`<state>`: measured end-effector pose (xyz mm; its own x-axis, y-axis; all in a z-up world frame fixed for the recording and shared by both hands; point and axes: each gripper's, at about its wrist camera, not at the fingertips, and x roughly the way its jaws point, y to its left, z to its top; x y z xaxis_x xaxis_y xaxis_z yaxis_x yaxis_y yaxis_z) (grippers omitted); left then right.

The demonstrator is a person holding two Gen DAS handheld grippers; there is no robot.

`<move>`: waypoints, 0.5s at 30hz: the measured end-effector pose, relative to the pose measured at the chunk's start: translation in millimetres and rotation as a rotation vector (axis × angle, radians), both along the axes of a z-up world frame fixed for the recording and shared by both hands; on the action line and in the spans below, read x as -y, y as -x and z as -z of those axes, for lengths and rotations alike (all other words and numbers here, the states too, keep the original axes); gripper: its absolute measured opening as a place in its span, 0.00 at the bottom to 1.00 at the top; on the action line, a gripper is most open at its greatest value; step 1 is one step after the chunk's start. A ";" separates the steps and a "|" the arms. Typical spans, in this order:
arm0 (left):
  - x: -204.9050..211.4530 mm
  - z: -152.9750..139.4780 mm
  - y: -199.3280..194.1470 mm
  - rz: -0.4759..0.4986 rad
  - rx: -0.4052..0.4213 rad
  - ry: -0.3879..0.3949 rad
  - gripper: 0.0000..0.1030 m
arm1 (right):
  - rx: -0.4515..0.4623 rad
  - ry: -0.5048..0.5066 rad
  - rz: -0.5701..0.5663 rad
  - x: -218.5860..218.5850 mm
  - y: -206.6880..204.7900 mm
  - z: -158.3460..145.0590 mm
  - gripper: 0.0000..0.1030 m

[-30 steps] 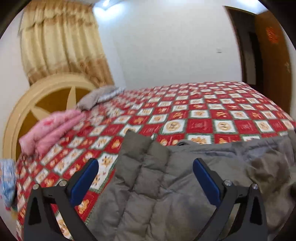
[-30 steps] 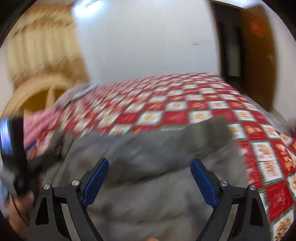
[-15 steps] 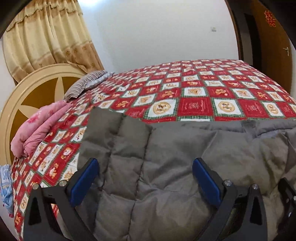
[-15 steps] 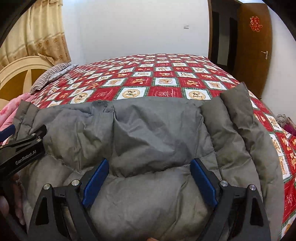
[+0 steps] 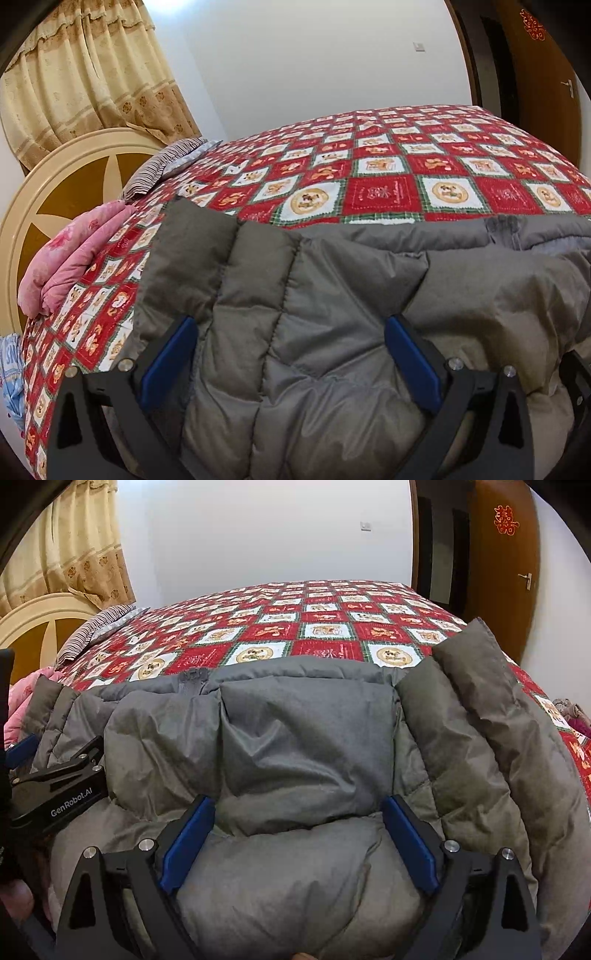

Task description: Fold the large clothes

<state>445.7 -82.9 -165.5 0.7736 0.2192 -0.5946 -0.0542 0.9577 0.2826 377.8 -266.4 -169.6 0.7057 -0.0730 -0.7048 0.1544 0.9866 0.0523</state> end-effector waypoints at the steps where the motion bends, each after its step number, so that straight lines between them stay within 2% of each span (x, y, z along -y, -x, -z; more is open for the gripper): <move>1: 0.0 0.5 -0.6 0.000 -0.001 0.002 1.00 | -0.002 -0.002 0.000 0.0 -0.8 0.9 0.91; 15: 0.0 9.1 -7.1 0.004 -0.033 0.014 1.00 | -0.047 0.023 0.002 -4.7 -8.0 8.6 0.94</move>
<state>452.8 -82.9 -174.6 0.7542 0.2070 -0.6231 -0.0407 0.9619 0.2702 385.8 -261.7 -178.2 0.6715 -0.0913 -0.7354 0.1582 0.9872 0.0218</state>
